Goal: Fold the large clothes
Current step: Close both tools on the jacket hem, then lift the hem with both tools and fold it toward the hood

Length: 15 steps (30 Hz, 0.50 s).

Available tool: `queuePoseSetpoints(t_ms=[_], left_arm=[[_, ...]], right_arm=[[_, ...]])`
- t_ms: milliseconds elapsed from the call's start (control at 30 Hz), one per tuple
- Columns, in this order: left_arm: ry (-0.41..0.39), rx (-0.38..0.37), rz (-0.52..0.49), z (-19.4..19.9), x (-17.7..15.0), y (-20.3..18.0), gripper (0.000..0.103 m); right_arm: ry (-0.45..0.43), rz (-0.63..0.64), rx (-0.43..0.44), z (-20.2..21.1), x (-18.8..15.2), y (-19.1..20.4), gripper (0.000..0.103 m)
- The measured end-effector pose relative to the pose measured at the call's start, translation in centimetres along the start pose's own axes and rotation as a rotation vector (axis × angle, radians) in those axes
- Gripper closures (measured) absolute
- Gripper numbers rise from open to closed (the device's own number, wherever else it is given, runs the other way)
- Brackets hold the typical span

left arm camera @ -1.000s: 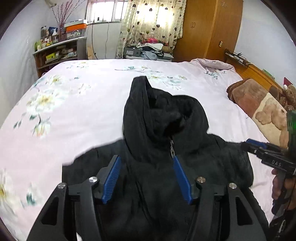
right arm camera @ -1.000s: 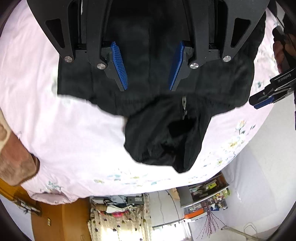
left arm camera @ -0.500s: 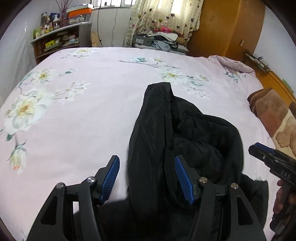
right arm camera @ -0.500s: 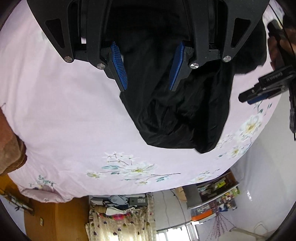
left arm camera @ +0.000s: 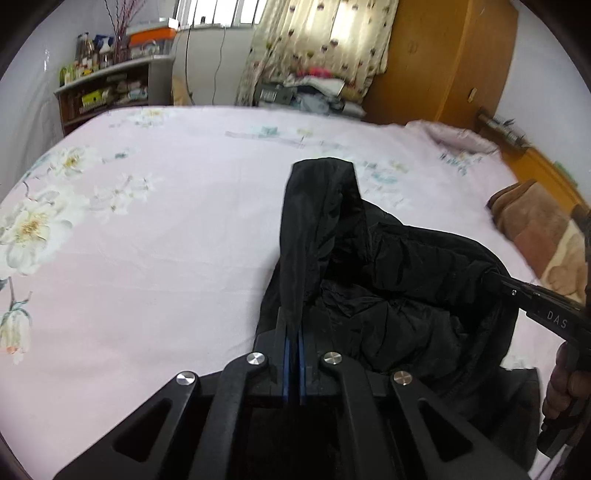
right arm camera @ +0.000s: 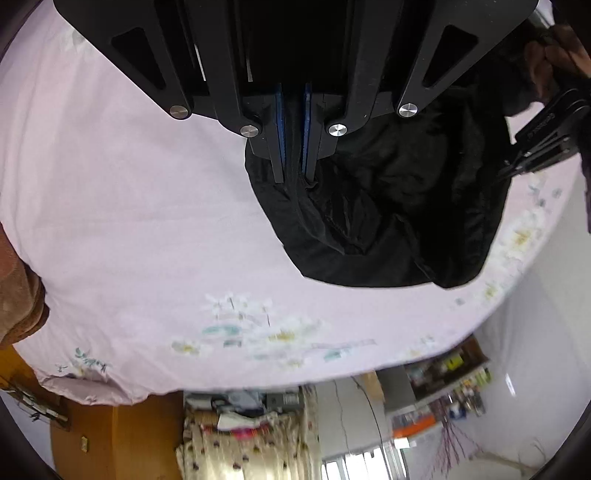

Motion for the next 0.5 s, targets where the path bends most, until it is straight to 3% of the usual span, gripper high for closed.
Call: queuePoseSetpoints(t_ms=[267, 500], left_arm=[[-0.103, -0.068, 0.055, 11.2, 0.3, -0.2, 0.100], [-0.065, -0.052, 0.067, 17.2, -4.5, 0.6, 0.100]], right_arm=[[-0.134, -0.042, 0.058, 12.6, -1.0, 0.8, 0.096], [-0.092, -0.064, 0.076, 19.3, -6.8, 1.8, 0.096]])
Point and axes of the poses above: each gripper's, at about its wrist camera, not at the fingertips, and z roughly against the way its jaws point, y to its left, x to its top, the point moved 5 cm from there along -z, roughly the way its jaws point, and after that the axes turned 14 degrees about -y, right-handed, at the moved point
